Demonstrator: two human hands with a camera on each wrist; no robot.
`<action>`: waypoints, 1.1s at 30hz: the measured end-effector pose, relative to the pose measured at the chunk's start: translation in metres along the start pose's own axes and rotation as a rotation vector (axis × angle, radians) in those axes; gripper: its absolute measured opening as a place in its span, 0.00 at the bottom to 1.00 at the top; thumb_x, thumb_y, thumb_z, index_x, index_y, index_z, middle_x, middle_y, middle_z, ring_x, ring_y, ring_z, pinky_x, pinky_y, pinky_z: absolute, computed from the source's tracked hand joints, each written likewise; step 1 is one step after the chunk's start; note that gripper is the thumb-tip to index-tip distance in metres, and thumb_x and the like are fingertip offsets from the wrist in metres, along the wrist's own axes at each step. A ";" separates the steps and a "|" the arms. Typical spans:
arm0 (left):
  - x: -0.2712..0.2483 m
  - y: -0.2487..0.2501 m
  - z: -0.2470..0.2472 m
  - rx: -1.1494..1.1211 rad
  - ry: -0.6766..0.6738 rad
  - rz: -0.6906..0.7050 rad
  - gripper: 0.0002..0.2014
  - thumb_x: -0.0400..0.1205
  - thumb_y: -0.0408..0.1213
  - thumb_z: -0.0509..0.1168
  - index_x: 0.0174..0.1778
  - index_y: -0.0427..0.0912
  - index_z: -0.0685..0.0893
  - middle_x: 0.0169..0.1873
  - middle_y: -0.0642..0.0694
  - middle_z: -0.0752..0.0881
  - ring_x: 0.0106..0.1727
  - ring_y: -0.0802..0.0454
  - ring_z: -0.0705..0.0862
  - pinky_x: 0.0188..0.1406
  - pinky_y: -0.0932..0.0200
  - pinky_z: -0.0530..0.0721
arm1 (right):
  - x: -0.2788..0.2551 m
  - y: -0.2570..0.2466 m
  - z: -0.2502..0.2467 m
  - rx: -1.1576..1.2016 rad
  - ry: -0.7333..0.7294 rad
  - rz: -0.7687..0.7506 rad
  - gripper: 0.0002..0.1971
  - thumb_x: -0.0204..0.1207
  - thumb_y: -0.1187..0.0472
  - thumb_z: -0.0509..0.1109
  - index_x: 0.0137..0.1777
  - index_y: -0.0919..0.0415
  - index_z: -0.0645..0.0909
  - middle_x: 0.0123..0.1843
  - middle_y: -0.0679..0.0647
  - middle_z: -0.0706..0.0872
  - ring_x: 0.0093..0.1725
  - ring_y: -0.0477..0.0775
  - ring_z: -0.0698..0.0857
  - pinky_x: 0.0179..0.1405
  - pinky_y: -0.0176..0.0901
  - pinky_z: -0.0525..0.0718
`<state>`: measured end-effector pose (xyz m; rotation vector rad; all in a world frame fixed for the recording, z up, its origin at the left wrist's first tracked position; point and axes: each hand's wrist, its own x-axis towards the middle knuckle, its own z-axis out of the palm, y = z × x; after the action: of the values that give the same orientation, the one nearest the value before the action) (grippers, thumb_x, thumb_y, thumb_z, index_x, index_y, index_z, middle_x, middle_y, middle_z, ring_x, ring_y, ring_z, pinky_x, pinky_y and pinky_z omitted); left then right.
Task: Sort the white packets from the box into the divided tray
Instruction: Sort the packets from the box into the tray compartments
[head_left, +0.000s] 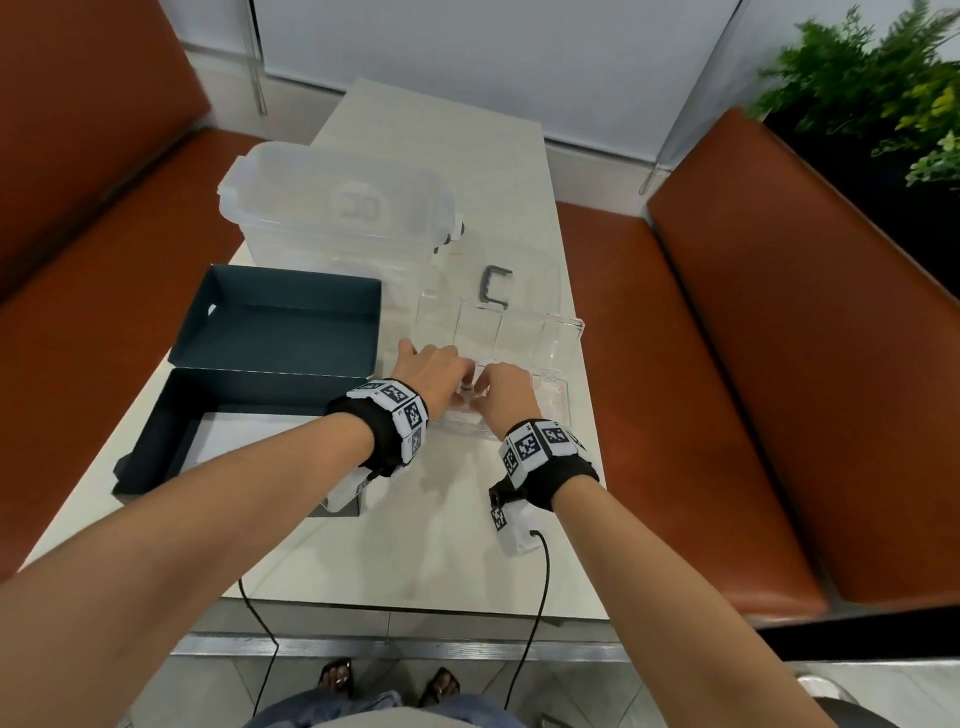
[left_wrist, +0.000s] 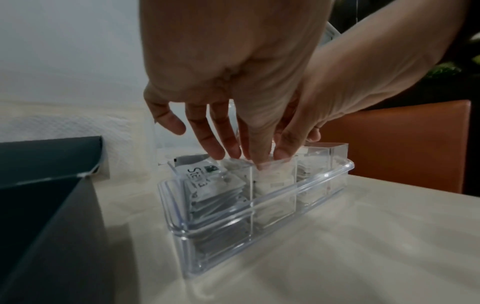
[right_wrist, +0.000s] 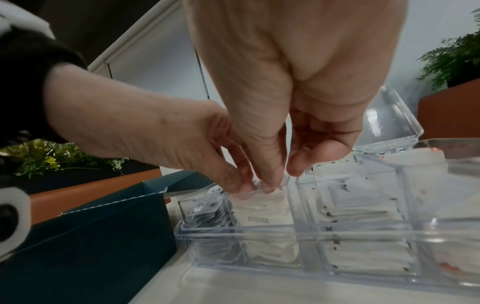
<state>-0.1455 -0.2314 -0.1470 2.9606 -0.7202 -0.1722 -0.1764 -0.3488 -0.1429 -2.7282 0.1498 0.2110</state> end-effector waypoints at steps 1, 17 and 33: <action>-0.002 -0.002 0.000 -0.021 -0.001 0.006 0.12 0.83 0.49 0.65 0.60 0.51 0.81 0.54 0.49 0.82 0.56 0.46 0.81 0.58 0.46 0.65 | -0.001 0.000 -0.001 0.008 -0.002 0.000 0.10 0.77 0.67 0.69 0.57 0.67 0.83 0.59 0.63 0.83 0.59 0.60 0.82 0.56 0.45 0.79; -0.126 -0.154 -0.057 -0.522 0.216 -0.225 0.12 0.83 0.38 0.68 0.62 0.47 0.83 0.53 0.48 0.86 0.51 0.53 0.84 0.55 0.50 0.85 | -0.018 -0.125 -0.010 0.083 -0.222 -0.486 0.08 0.78 0.64 0.69 0.53 0.62 0.87 0.53 0.55 0.89 0.48 0.48 0.83 0.41 0.27 0.74; -0.189 -0.226 0.002 -0.586 -0.088 -0.583 0.22 0.83 0.30 0.64 0.74 0.40 0.71 0.53 0.36 0.83 0.43 0.41 0.87 0.43 0.45 0.91 | -0.020 -0.177 0.086 -0.658 -0.682 -0.474 0.34 0.66 0.54 0.77 0.72 0.61 0.69 0.45 0.55 0.82 0.40 0.55 0.82 0.41 0.48 0.87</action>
<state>-0.2104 0.0558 -0.1581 2.5015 0.1946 -0.4612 -0.1834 -0.1513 -0.1501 -2.9957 -0.8833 1.1888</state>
